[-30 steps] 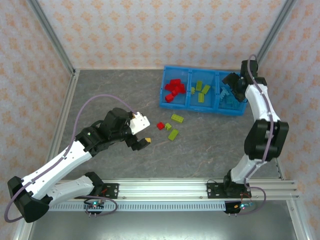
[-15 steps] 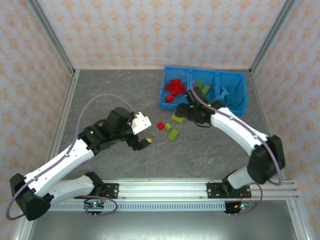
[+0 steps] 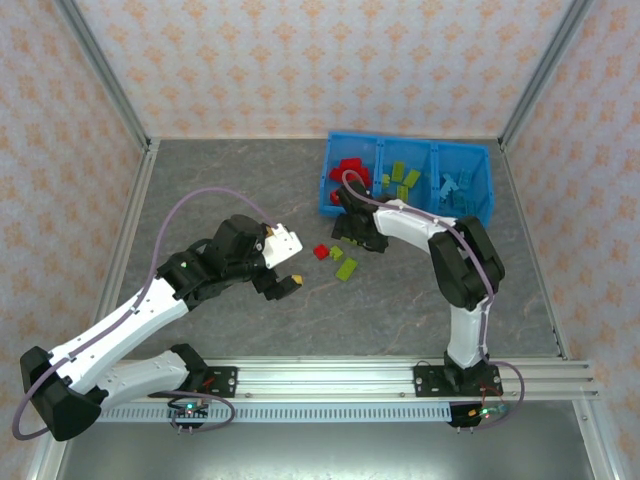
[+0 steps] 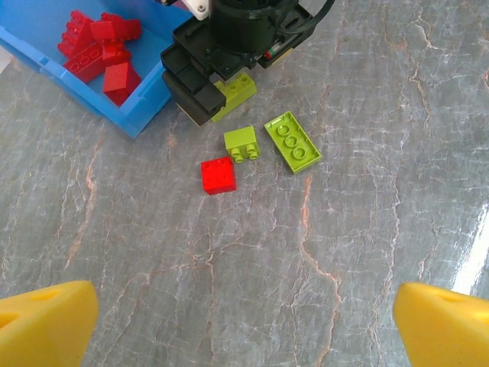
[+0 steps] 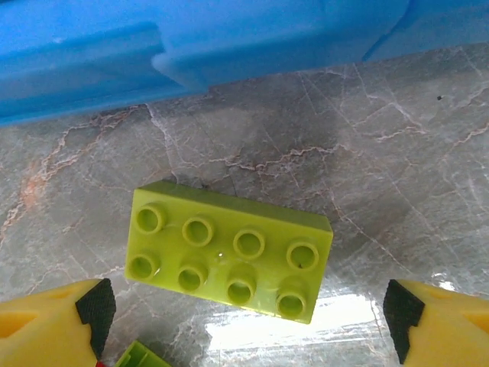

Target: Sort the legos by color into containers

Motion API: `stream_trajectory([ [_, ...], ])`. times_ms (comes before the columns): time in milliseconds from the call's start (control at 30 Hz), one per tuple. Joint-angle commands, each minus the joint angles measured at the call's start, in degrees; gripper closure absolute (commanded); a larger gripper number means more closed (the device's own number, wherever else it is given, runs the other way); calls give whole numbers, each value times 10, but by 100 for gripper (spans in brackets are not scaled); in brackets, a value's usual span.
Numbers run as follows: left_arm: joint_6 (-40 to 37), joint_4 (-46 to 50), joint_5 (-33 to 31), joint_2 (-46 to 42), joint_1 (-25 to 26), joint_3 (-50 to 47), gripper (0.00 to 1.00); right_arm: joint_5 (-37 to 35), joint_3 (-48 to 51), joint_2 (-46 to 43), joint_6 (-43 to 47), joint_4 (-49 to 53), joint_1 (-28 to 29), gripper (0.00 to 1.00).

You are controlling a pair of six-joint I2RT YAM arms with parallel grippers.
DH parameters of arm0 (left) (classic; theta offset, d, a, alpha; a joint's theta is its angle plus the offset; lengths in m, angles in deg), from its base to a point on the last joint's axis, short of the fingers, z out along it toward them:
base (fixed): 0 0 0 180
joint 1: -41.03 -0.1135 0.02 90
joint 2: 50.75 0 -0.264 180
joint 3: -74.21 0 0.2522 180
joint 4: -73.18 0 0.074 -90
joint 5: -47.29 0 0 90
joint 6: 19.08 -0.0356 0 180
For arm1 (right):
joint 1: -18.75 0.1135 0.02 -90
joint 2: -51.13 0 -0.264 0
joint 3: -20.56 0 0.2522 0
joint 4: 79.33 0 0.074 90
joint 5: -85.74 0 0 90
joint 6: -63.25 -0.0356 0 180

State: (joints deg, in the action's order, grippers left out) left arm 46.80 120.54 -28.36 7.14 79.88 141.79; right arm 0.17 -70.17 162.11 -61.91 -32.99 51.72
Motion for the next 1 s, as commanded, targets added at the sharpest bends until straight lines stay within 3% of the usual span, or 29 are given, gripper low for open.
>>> stream_trajectory([
  [0,-7,15,-10,-8,-6,2,0,-25,-19,19,-16,-4,-1,9],
  [300,-7,15,-12,-9,-6,1,0,-43,1,33,-15,5,-1,29],
  [600,-6,14,-10,-8,-6,2,0,-43,88,-34,-12,-12,-1,33],
  [733,-6,15,-9,-8,-6,2,0,-51,105,-72,8,-18,-1,24],
  [867,-6,16,-8,-7,-7,4,0,-84,74,-66,23,20,-13,5],
  [967,-6,16,-11,-10,-6,3,0,-74,68,-56,35,17,-25,0],
])
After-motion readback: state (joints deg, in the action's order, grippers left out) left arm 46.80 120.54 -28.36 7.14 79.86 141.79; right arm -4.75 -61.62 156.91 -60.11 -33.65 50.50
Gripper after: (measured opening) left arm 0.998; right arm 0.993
